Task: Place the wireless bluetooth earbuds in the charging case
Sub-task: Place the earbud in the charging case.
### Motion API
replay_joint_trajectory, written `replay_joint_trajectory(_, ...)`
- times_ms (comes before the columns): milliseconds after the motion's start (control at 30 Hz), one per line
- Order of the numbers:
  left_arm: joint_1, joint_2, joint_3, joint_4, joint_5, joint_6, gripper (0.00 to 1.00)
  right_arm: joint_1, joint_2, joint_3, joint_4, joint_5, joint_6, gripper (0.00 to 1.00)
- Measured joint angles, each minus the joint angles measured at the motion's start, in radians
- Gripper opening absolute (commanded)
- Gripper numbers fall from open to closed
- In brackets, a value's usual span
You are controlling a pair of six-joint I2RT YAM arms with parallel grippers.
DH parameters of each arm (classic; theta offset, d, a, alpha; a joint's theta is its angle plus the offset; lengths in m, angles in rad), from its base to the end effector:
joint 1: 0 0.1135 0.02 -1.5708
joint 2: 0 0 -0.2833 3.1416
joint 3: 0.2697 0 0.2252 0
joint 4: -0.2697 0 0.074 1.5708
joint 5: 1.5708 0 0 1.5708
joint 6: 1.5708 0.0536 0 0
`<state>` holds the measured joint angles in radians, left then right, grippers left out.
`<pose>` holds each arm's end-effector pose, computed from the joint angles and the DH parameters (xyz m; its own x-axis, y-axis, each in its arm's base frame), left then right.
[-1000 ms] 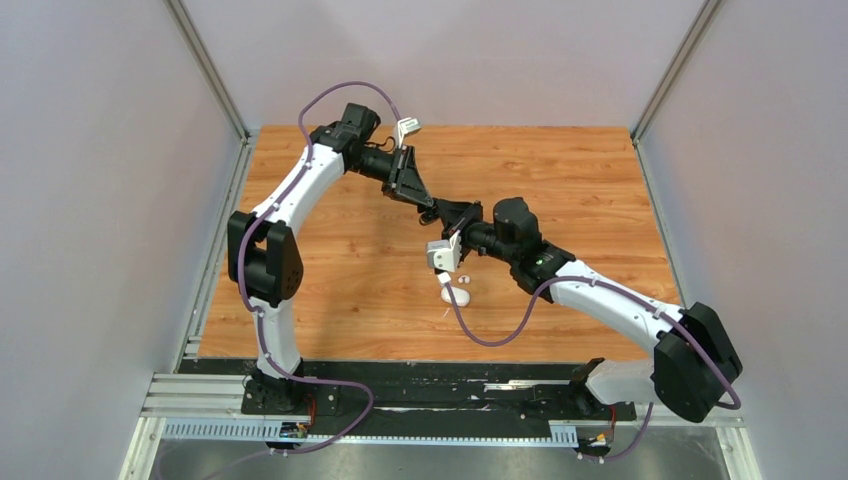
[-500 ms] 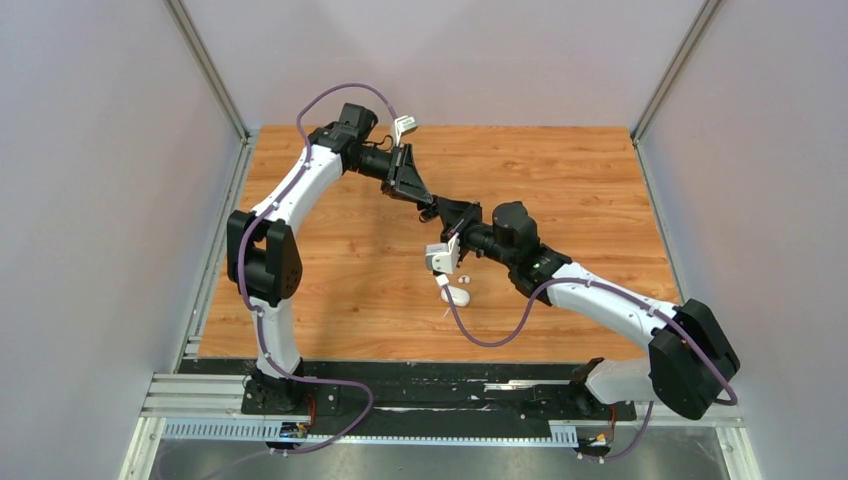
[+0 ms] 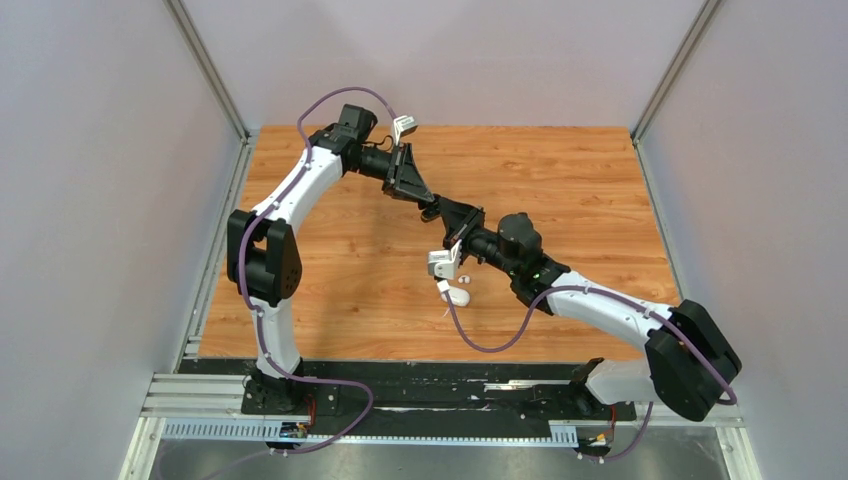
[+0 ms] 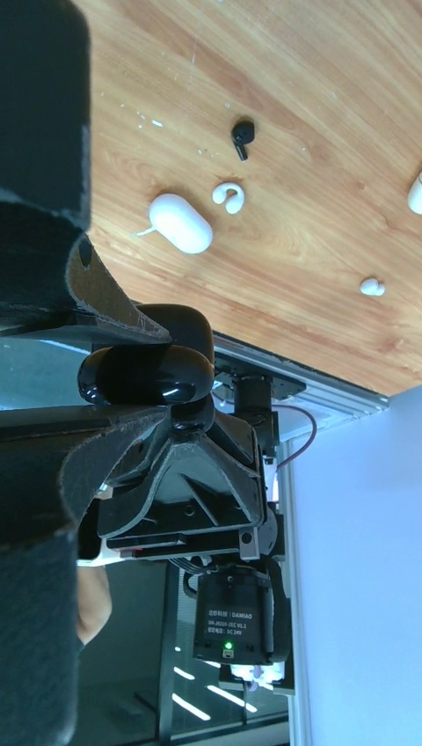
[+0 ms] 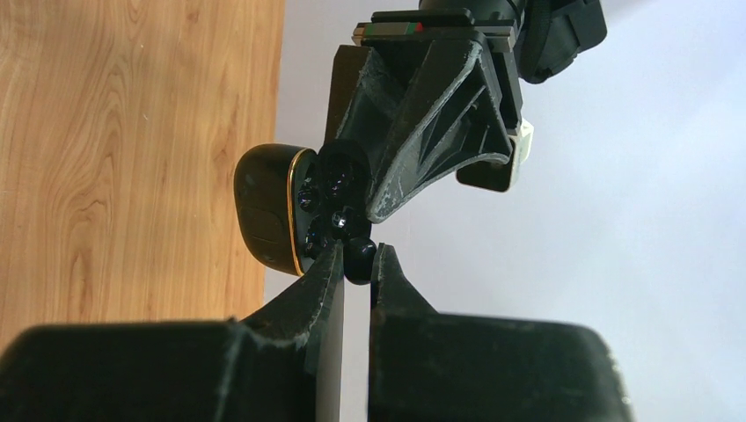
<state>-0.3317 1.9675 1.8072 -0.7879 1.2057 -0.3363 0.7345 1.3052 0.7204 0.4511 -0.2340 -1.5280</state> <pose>0.3691 -0.1801 0.3237 -0.9334 0.1969 -0.3001 0.3425 0.2385 -0.9088 0.2030 0.2001 0.3003 0.8175 -0.5712 -0.0733 -0.1340 -0.0650 -0.9888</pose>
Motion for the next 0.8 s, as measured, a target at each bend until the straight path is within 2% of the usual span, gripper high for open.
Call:
replay_joint_trajectory(433,0.01,0.0,-0.015,0.039,-0.011,-0.029,0.0,0.026,0.057,-0.01,0.09,0.1,-0.015,0.0)
replay_joint_trajectory(667,0.014,0.0,-0.015,0.038,-0.022,-0.019,0.0,0.03,0.076,0.041,0.032,0.129,0.016,0.16)
replay_joint_trajectory(800,0.014,0.0,-0.015,0.037,-0.021,-0.016,0.0,0.031,0.077,0.078,-0.029,0.129,0.053,0.16)
